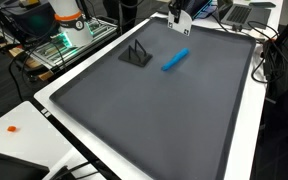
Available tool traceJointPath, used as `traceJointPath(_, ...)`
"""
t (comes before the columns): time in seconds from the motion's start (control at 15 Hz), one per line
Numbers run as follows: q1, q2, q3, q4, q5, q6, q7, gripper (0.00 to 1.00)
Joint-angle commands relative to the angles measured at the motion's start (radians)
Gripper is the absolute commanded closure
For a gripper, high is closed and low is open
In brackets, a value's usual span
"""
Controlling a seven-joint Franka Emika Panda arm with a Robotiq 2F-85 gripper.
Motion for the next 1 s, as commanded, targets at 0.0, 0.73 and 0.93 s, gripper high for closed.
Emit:
traceJointPath(0.0, 0.014, 0.067, -0.002, 0.055, -0.019, -0.003, -0.075, 0.99)
traceJointPath(0.73, 0.046, 0.239, -0.038, 0.208, -0.127, 0.011, -0.121, 0.99)
traceJointPath(0.93, 0.054, 0.272, -0.047, 0.227, -0.146, 0.024, -0.122, 0.99)
